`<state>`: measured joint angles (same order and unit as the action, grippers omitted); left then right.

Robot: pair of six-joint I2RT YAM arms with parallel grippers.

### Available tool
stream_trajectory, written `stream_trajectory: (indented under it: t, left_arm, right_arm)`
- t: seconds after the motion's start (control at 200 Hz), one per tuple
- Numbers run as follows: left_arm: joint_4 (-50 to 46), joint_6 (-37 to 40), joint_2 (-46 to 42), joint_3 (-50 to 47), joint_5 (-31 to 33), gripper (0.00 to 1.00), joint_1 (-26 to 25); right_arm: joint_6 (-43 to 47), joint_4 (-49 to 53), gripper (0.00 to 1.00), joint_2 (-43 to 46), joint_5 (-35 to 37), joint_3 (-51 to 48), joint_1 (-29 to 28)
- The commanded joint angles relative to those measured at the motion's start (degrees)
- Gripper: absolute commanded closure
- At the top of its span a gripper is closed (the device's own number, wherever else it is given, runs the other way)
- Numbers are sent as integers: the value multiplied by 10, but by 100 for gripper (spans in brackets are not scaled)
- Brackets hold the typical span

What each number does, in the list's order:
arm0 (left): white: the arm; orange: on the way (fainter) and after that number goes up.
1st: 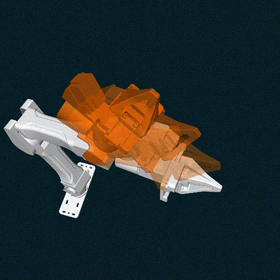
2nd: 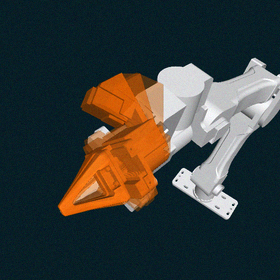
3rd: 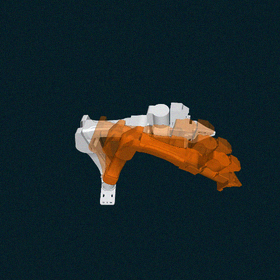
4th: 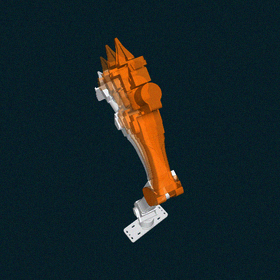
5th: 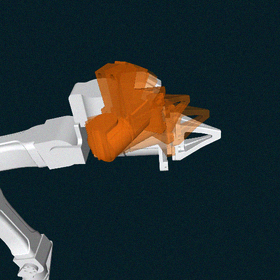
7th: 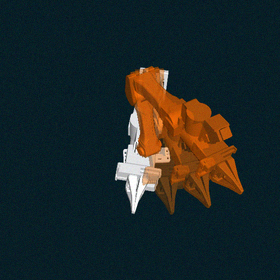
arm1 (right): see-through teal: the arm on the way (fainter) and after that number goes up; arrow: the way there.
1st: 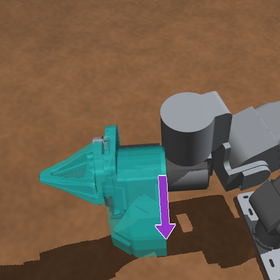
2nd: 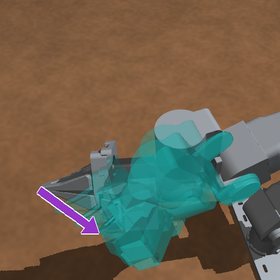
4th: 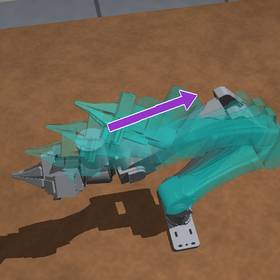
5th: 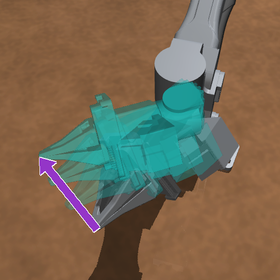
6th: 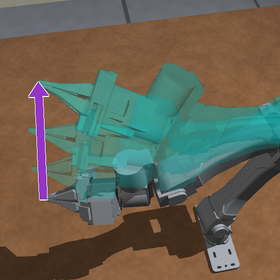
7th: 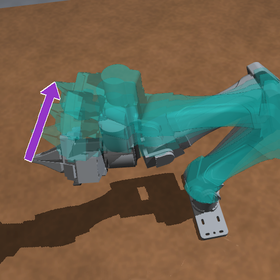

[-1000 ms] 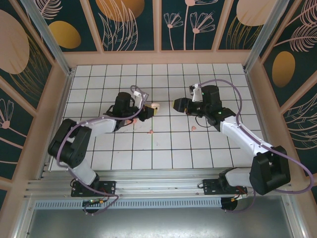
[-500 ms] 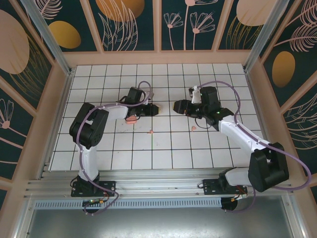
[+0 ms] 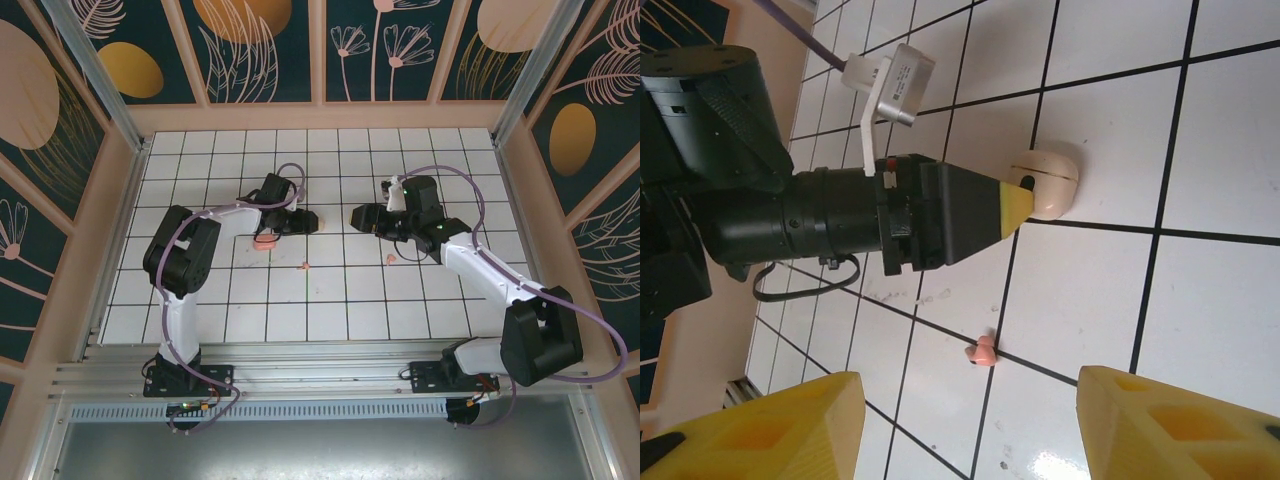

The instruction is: Insert wireless bluetooth earbuds into charging case

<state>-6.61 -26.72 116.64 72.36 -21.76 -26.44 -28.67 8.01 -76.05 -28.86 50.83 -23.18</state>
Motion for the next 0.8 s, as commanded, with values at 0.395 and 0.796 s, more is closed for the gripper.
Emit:
stream_trajectory:
  t: [0.395, 0.796]
  left_arm:
    - [-220, -14, -159, -15, 278, 33, -2]
    - [-245, -43, -115, -39, 306, 20, -2]
  right_arm:
    - [13, -3, 40, 16, 11, -10, 2]
    - [10, -7, 40, 26, 5, -22, -1]
